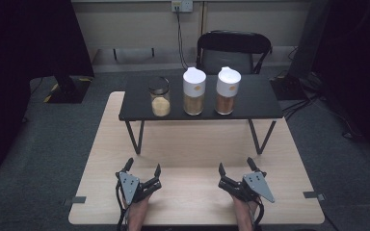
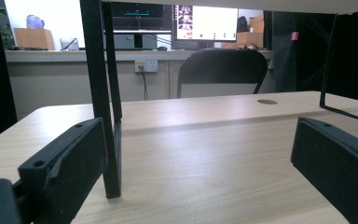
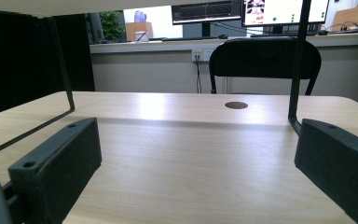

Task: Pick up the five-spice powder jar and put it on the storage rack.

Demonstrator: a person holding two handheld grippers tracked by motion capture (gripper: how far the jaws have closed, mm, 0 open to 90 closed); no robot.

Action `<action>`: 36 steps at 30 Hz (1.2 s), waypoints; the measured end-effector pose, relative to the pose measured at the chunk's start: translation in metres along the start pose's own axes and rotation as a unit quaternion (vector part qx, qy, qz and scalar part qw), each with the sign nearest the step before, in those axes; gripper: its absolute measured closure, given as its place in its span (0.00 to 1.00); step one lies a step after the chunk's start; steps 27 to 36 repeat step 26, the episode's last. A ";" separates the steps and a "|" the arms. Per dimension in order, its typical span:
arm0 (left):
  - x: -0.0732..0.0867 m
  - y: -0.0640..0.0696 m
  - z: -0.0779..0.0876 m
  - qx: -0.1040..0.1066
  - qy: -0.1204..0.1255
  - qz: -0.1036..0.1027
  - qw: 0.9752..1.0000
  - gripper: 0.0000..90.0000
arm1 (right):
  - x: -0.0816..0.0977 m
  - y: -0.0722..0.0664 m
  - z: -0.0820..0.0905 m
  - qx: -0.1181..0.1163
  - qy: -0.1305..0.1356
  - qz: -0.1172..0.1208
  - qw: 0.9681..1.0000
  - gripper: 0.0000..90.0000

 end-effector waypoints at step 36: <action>0.000 0.000 0.000 0.000 0.000 0.000 1.000 0.03 | 0.015 0.001 -0.002 0.008 -0.006 -0.006 1.000 0.00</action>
Point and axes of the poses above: each handheld gripper's, and its own axes: z roughly backward along the jaws, x roughly out of its underside, y roughly to its right, the point moved 2 cm from there along -z, roughly forward along the jaws, and after that the axes turned 3 degrees about y, right-handed, at the moved point
